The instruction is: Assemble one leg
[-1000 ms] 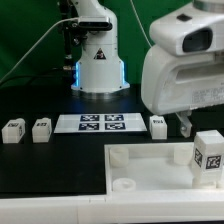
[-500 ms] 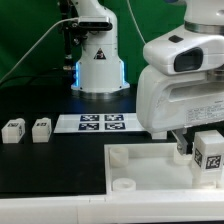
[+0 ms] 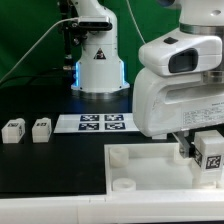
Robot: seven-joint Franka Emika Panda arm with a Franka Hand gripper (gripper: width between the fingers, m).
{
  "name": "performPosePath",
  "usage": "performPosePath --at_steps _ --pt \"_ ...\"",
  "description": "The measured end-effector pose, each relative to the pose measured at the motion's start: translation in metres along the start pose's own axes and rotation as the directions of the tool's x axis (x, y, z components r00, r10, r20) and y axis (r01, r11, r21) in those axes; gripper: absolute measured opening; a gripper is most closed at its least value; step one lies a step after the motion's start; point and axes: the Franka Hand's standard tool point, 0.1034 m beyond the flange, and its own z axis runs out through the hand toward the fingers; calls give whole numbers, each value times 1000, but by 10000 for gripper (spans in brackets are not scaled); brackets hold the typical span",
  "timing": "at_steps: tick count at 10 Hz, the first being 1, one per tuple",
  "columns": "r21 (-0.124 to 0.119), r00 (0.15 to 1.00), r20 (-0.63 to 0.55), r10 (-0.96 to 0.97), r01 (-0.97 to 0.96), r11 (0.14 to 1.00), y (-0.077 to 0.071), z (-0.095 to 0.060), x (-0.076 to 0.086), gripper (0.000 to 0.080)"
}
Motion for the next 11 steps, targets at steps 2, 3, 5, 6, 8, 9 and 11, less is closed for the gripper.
performPosePath --at_steps 2,3,5,6,8,9,11 --pt "0 1000 0 14 -14 1000 0 0 0 292" --pt "1 1000 0 24 -24 1000 0 0 0 292" --pt "1 977 0 216 -216 977 1 0 0 292" --pt "1 940 -5 341 -341 940 2 1 0 292" --pt "26 789 -71 610 -610 792 4 1 -3 292" --pt "58 723 -83 686 -683 728 5 1 -5 294" --pt "130 483 -62 873 -864 487 10 2 -8 294"
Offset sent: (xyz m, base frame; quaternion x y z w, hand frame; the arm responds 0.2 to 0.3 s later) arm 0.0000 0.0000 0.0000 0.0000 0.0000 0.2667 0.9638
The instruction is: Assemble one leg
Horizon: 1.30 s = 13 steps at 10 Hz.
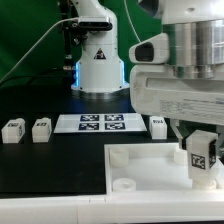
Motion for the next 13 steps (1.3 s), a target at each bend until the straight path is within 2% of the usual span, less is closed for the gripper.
performPosePath --at_steps 1,2,3,4,6,8,9,10,11,12,13 --pt "3 996 8 86 -86 996 1 0 0 294" --pt "3 967 21 253 -253 967 2 0 -1 294" --pt "-5 909 27 416 -416 909 1 1 -4 294" --pt "-7 811 37 584 -584 812 -2 2 -10 294" --pt "-3 741 48 669 -670 742 -7 2 -16 294" --pt "-2 787 49 615 -616 788 -6 3 -16 310" --pt "-2 793 49 608 -608 794 -7 3 -17 487" --pt "-10 847 52 530 -530 848 -5 4 -20 605" --pt "-7 937 47 347 -347 938 -5 3 -20 605" --pt "3 984 43 173 -173 985 -6 1 -19 640" --pt "7 996 43 81 -81 997 -6 -1 -19 640"
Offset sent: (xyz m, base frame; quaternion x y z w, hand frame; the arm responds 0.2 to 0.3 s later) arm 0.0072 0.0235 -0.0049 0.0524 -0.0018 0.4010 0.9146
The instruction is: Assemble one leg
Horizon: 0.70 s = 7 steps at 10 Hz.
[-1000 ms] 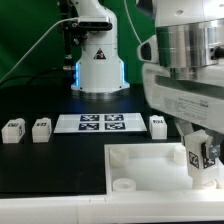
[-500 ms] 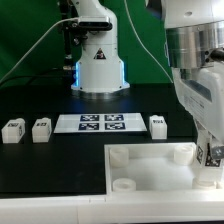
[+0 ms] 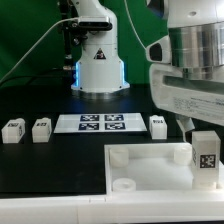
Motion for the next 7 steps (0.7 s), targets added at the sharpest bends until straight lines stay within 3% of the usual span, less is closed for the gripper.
performPosePath --at_steps 3,4,6,7 --pt "-8 950 4 -312 312 950 2 1 2 649" --pt "-36 888 16 -459 459 888 3 1 6 649" --pt "-39 827 12 -562 562 826 1 2 9 649" --pt "-37 845 12 -535 535 844 1 2 8 649"
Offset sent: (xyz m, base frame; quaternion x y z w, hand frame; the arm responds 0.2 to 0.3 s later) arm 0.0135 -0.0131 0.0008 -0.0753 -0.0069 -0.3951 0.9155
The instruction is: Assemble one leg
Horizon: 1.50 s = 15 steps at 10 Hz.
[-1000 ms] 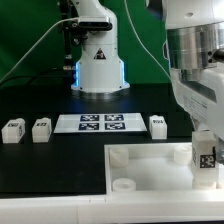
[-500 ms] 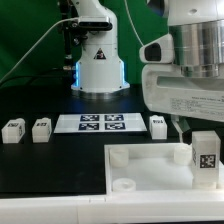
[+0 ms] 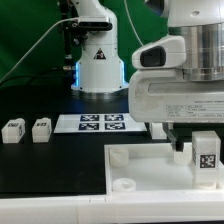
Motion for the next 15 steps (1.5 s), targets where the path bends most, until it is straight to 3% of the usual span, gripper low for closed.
performPosePath --at_steps 2,3,4,7,8,11,13,14,15 --pt "2 998 1 68 -68 998 -1 0 0 382" --pt "3 988 3 156 -156 988 -1 0 -1 382" --pt "3 969 4 247 -247 969 0 1 -1 295" --pt "5 890 7 456 -456 890 0 1 0 295" --pt "15 829 6 559 -559 829 0 2 0 295" --pt "70 554 18 832 -831 552 0 3 -2 295" --pt "103 309 58 949 -948 302 -4 5 -4 295" --pt "109 113 102 988 -989 102 -9 6 -4 295" --pt "111 56 118 991 -993 43 -10 6 -4 295"
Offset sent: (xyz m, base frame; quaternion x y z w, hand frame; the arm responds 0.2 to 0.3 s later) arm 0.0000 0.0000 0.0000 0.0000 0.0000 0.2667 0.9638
